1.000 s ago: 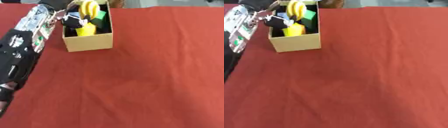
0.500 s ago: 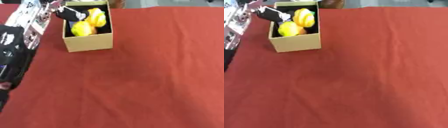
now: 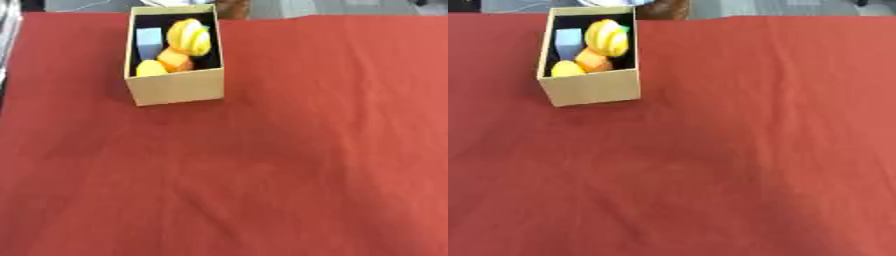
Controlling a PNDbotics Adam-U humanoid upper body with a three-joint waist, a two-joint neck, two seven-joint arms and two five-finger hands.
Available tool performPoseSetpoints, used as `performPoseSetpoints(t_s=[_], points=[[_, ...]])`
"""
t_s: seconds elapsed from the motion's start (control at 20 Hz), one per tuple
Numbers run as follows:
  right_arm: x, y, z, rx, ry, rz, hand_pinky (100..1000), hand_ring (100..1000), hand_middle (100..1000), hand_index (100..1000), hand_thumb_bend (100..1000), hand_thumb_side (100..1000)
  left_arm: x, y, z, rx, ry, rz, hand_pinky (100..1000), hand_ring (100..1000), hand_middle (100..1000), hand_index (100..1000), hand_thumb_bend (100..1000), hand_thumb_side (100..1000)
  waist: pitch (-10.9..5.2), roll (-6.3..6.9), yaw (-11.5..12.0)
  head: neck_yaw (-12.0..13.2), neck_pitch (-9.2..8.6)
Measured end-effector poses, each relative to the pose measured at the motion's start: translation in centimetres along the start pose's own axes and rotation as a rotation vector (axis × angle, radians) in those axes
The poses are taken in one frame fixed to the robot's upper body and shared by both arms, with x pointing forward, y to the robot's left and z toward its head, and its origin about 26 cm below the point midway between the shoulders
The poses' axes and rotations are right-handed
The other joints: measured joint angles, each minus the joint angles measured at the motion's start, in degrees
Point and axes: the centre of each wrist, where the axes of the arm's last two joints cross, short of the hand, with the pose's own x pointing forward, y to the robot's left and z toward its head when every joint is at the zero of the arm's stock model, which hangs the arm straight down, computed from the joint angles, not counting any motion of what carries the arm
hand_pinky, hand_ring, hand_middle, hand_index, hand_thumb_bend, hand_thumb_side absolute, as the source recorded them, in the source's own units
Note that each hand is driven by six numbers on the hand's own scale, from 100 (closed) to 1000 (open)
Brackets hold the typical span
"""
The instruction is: Pick up objects on the table and place them in the box.
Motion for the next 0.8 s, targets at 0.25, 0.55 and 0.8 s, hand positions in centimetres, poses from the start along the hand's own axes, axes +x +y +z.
performPoseSetpoints(t_s=[0.25,0.55,0.8], points=[[0.1,-0.2,-0.5,-0.028,-0.036,0.003,914,944,684,825,100,746,1.0,2.2,2.5,0.154,-0.020,0.185,793,790,776,893,225,561,-0.62,-0.37,0.3,-0.3,-0.02],[0.4,-0.5,-1.2,-0.080,-0.105,0.003,904,931,697,823,100,660,-0.6,2.4,5.2,0.265,-0.022,0.323,784,786,772,891,241,574,-0.66,-0.77,0.6,-0.5,-0.48],[0.4,-0.2,-1.4,-0.120,-0.151,-0.006,898,933,709,825,100,619,-1.7,2.2,6.9,0.320,-0.035,0.392,779,783,768,891,256,578,-0.66,-1.06,0.7,-0.5,-0.53]])
